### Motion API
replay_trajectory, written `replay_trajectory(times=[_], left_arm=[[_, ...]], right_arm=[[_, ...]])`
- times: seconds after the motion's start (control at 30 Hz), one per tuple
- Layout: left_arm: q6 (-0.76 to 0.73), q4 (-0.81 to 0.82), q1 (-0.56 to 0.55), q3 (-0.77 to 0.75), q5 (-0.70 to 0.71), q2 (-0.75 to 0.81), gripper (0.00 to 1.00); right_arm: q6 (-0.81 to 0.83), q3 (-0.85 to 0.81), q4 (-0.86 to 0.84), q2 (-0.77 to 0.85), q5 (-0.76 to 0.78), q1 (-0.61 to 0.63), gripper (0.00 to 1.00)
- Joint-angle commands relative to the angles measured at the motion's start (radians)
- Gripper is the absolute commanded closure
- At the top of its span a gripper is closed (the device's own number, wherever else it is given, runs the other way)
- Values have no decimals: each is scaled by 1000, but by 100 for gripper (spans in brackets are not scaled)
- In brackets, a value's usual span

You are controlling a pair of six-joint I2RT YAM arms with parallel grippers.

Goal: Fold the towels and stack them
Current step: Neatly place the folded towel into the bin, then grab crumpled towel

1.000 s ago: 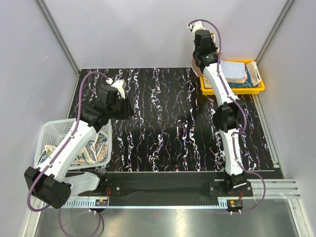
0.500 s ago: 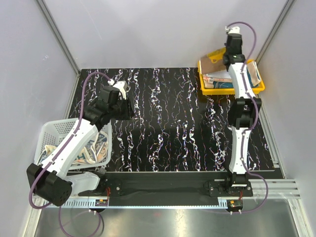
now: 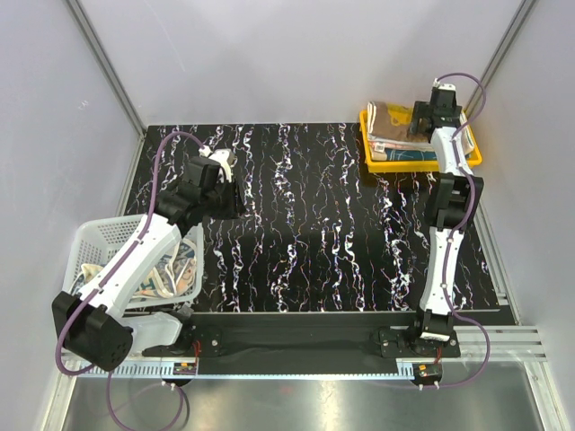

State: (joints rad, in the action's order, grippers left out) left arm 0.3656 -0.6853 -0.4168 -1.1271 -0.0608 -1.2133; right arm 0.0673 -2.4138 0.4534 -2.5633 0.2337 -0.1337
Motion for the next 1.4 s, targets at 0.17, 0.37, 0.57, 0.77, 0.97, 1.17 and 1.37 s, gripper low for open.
replay_trajectory(times=[0.17,0.37,0.57,0.77,0.97,1.17,1.37], left_arm=[[-16,38,4,-3,-20,5,66],[-13,38,6,0,-2,15,65],[1,44,21,3,36,28,63],[142,-54,59,-88,292,14,59],[415,-295,226,-88,524,44,24],[502,-270,501,113,481,69,22],[605,-218,585,184,524,-79,21]], right_arm=[[-123,-39,34,150,-40,20,0],[-173,-39,83,215,-27,20,0],[-236,26,157,310,-28,45,0],[-348,357,128,578,-109,170,0],[-411,715,61,836,-138,425,0],[-466,1013,-38,1015,-232,589,0],[-472,1124,-59,1063,-264,698,0]])
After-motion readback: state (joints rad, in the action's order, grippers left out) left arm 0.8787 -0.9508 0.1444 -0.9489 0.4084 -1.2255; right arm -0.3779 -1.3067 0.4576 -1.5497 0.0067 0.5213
